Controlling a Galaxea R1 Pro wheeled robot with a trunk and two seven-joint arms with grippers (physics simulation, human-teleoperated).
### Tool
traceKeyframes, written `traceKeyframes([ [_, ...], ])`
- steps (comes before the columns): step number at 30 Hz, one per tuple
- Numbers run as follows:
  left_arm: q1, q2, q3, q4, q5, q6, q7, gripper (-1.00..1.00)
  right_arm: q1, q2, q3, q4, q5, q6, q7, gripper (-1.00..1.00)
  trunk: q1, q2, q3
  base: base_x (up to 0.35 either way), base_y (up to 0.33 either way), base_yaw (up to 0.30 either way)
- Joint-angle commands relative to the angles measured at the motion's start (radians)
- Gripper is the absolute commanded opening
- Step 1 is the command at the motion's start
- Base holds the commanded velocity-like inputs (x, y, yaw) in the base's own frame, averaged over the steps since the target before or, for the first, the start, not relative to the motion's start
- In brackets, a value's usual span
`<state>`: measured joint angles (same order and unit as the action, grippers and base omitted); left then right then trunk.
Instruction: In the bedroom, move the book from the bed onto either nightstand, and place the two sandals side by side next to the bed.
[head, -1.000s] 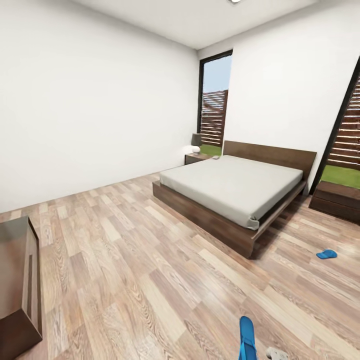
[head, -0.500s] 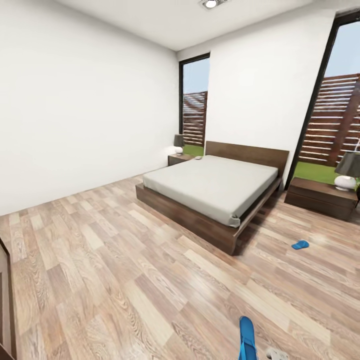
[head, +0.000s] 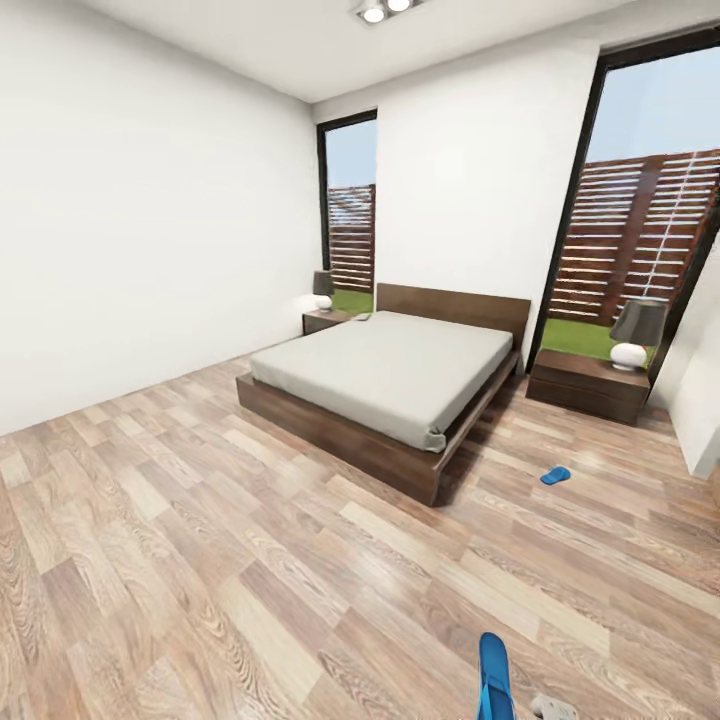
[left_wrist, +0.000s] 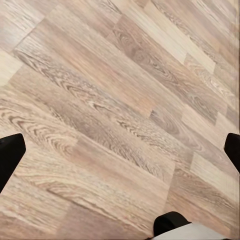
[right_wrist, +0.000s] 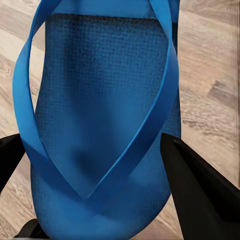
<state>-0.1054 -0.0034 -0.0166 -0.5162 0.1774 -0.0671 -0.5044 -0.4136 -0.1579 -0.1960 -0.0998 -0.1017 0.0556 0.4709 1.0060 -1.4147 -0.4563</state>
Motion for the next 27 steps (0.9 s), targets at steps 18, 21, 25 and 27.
traceKeyframes([
  [18, 0.000, 0.000, -0.002, 0.001, 0.005, -0.003, -0.002, 1.00, -0.001, 0.000, 0.000, 0.000, -0.010, 0.006, 0.002, -1.00, -0.058, 0.105, 0.046, 0.000, 0.000, -0.066],
  [21, 0.000, 0.000, -0.001, 0.001, 0.005, -0.003, -0.002, 1.00, -0.001, 0.000, 0.000, 0.000, -0.010, 0.006, 0.002, -1.00, -0.058, 0.105, 0.046, 0.000, 0.000, 0.000],
  [25, 0.000, 0.000, 0.000, 0.001, 0.005, -0.003, -0.002, 1.00, -0.001, 0.000, 0.000, 0.000, -0.010, 0.006, 0.002, -1.00, -0.058, 0.105, 0.046, 0.000, 0.000, 0.000],
  [27, 0.000, 0.000, 0.000, 0.001, 0.005, -0.003, -0.002, 1.00, -0.001, 0.000, 0.000, 0.000, -0.010, 0.006, 0.003, -1.00, -0.058, 0.105, 0.046, 0.000, 0.000, 0.000],
])
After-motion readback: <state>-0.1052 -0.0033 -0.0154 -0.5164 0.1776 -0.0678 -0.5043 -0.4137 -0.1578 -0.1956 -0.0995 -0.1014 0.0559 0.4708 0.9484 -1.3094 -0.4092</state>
